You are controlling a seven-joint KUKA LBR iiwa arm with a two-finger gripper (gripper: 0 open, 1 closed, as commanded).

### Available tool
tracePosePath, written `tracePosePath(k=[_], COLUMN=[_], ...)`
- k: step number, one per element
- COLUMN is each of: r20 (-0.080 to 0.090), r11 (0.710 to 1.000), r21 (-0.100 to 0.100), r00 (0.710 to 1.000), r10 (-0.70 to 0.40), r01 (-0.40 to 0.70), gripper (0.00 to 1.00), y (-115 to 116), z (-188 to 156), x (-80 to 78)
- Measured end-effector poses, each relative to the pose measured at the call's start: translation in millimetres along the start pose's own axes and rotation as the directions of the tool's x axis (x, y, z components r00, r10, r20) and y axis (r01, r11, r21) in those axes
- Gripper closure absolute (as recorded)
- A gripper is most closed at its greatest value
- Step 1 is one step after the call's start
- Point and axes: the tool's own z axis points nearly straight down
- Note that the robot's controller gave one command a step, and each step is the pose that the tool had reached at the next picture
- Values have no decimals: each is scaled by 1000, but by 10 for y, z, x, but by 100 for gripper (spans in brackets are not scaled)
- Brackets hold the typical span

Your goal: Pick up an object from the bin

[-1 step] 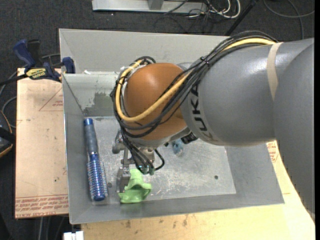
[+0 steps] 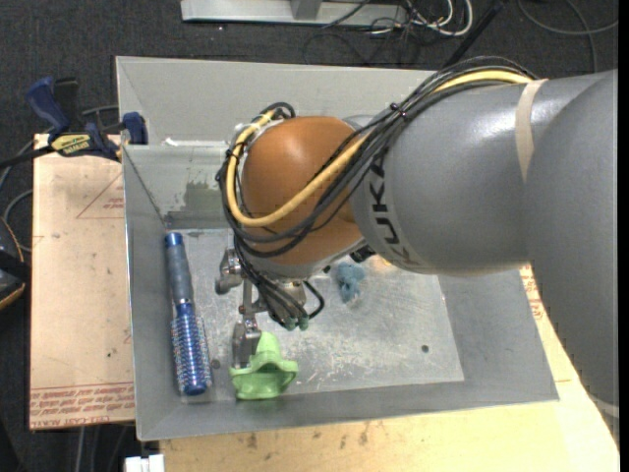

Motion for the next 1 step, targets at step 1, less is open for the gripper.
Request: tracePosePath(k=[1], r20=[21], r11=[999], r21=[-4], r00=[999], r10=[-34], r01=[34], gripper=[0], y=[-257], z=[1106], x=[245])
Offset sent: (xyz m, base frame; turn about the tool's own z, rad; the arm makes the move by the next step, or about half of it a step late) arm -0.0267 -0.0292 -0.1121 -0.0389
